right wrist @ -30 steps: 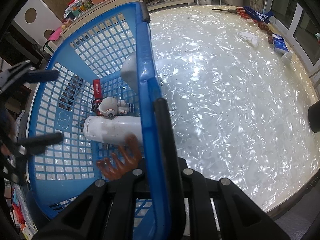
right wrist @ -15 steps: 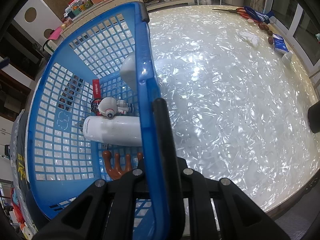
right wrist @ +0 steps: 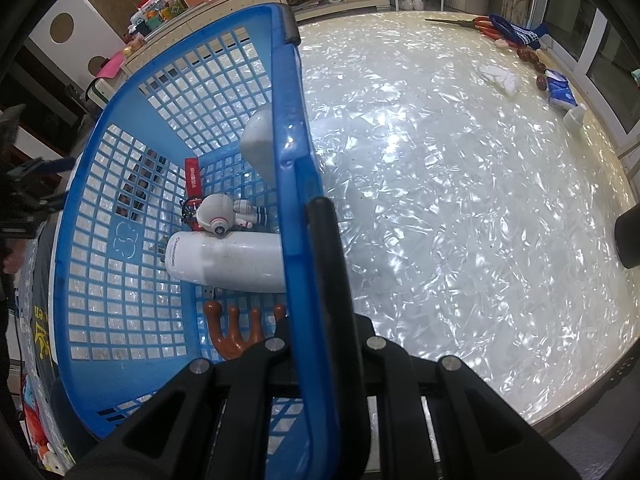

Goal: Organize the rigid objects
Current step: 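Move the left tool back and grasp the brown checkered wallet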

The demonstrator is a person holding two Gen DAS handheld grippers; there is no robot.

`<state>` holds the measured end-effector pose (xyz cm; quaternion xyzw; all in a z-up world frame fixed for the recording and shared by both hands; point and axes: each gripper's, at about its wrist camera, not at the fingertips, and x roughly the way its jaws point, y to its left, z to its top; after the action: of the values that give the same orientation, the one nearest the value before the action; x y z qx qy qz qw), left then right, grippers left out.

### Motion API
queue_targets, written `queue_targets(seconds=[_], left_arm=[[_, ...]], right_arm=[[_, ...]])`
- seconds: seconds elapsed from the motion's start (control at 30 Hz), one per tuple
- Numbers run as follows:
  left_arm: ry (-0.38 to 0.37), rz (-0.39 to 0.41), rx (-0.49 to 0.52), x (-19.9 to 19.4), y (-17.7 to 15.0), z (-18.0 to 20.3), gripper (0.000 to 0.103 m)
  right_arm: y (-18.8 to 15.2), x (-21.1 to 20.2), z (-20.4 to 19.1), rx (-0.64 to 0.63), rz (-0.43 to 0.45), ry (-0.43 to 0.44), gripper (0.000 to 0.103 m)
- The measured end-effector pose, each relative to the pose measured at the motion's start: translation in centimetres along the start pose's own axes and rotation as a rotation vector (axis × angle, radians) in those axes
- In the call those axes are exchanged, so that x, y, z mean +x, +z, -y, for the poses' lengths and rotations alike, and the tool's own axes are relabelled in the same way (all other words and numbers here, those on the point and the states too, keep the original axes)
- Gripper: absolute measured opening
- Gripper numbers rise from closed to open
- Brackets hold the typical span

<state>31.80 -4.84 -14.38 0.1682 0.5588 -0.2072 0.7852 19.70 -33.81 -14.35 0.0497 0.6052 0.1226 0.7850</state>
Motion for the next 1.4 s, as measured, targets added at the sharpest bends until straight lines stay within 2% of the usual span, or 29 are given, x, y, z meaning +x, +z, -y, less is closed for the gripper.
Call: queue_targets(seconds=[0.23, 0.47, 0.77, 0.9, 1.07, 1.17, 1.23, 1.3, 1.4], left_arm=[[-0.014, -0.049, -0.012, 4.6, 0.2, 0.2, 0.098], [-0.032, -0.087, -0.080, 7.2, 0.3, -1.7, 0.098], [-0.007, -0.085, -0.075, 7.9, 0.9, -1.6, 0.098], [-0.004, -0.113, -0.050, 9.1, 0.8, -0.7, 0.095], [-0.020, -0.099, -0.083, 9.1, 1.0, -1.0, 0.093], [-0.020, -0.082, -0.087, 8.9, 1.1, -0.9, 0.088], [-0.021, -0.072, -0.085, 8.4, 1.0, -0.8, 0.077], [-0.024, -0.063, -0.081, 7.9, 0.6, -0.6, 0.071], [-0.023, -0.056, -0.083, 7.5, 0.2, 0.2, 0.071]], right_arm=[[0.0, 0.0, -0.1, -0.006, -0.002, 0.000, 0.010], [0.1, -0.1, 0.0, 0.004, -0.003, 0.005, 0.010], [0.1, -0.1, 0.2, 0.010, -0.005, 0.006, 0.010], [0.1, -0.1, 0.2, 0.011, -0.004, 0.002, 0.010], [0.0, -0.2, 0.2, 0.016, 0.001, 0.005, 0.010], [0.0, -0.2, 0.2, 0.018, 0.003, 0.008, 0.010], [-0.1, -0.3, 0.2, 0.019, 0.003, 0.007, 0.010], [-0.1, -0.3, 0.2, 0.019, 0.003, 0.006, 0.010], [-0.1, -0.3, 0.2, 0.022, 0.006, 0.009, 0.010]])
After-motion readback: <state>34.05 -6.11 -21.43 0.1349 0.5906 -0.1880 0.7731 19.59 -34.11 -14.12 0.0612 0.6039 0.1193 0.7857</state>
